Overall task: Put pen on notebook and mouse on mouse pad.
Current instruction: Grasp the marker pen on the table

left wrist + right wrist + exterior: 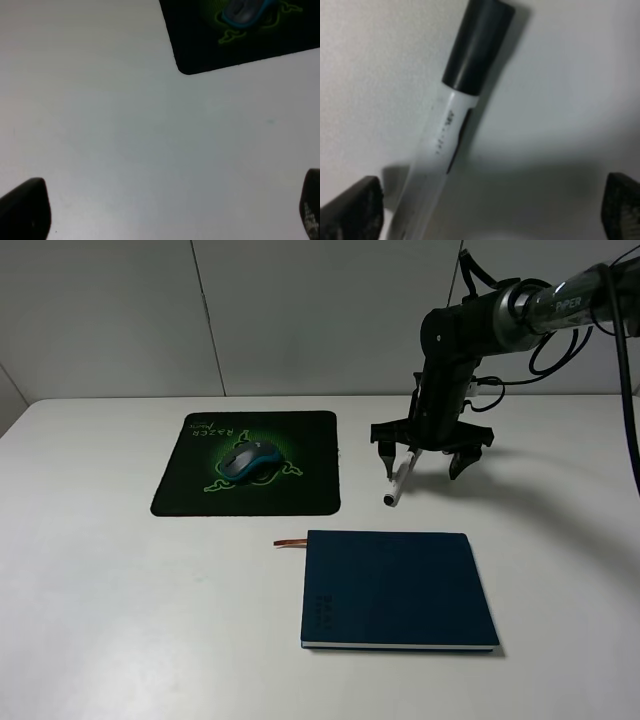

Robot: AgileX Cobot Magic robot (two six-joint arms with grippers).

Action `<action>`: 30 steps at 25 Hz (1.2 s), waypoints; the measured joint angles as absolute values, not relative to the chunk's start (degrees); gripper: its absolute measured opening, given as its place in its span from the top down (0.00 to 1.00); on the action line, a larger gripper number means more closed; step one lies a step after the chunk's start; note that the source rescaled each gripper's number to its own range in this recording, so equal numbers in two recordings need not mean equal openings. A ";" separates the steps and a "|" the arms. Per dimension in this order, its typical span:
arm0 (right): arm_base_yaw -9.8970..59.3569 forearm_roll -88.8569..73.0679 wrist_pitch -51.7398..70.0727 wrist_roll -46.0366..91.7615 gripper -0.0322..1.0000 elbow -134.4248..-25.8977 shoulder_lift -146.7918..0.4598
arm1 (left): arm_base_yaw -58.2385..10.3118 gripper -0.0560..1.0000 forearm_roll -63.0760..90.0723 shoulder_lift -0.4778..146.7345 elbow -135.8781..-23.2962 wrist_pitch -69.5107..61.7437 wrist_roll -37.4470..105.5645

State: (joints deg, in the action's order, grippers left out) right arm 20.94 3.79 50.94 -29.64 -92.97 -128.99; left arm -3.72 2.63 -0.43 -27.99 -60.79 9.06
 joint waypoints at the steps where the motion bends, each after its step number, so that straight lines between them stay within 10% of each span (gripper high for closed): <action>1: 20.94 3.79 50.94 -29.64 0.11 -92.97 -128.99 | -3.72 0.00 2.63 -0.43 -27.99 -60.79 9.06; 12: 20.94 3.79 51.12 -29.64 0.42 -92.97 -128.99 | -3.72 0.00 2.72 -0.43 -27.99 -60.79 9.06; 24: 20.94 3.79 51.60 -29.64 0.96 -92.97 -128.99 | -3.72 0.00 2.72 -0.43 -27.99 -60.79 9.06; 30: 20.94 3.79 51.62 -29.64 0.97 -92.97 -128.99 | -3.72 0.00 2.72 -0.43 -27.99 -60.79 9.06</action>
